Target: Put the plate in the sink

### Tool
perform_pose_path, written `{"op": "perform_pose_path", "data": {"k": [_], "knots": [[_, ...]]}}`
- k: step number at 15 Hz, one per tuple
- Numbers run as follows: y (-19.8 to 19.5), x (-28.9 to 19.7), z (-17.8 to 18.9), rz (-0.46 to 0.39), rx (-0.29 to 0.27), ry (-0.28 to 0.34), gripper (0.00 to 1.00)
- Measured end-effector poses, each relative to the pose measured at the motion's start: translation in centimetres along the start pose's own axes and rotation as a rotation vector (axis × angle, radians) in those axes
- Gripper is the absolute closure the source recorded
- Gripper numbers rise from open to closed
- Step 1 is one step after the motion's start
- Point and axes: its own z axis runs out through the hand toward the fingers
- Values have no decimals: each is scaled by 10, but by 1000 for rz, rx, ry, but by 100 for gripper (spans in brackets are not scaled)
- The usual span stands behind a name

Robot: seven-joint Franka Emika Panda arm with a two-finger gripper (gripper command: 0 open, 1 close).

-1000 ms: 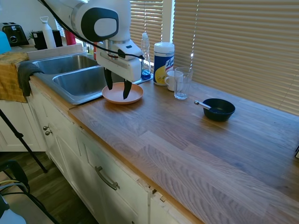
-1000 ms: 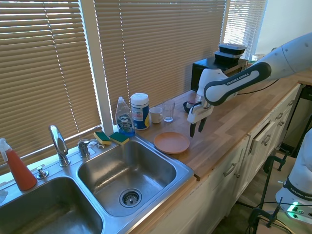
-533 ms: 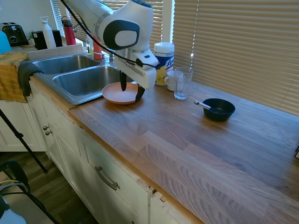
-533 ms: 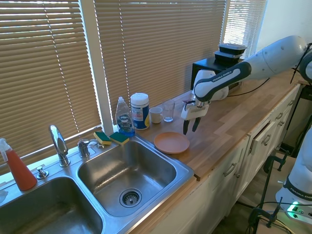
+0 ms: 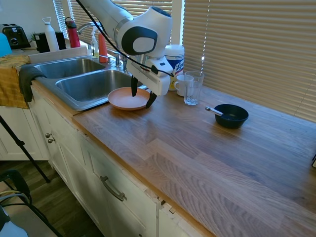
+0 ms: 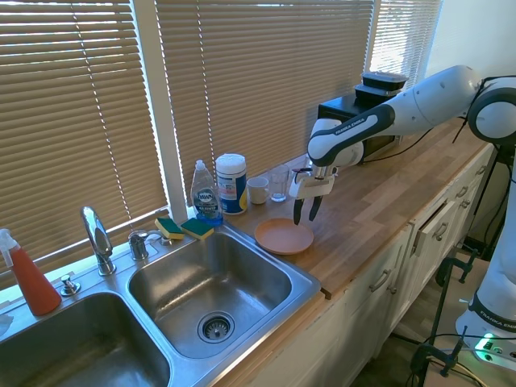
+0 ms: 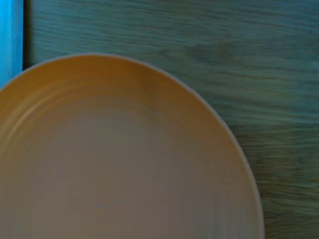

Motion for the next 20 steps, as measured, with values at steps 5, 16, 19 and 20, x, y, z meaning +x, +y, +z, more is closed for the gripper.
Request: {"op": "perform_pose_path", "data": {"k": [5,16,19,20], "knots": [[-9,4,11,-21,-16,-28,100],[-21,7,25,-39,-50,-78,100],[-24,10,29,-42,-57,-89,100],[-24,10,29,-44,-58,-95,100]]}}
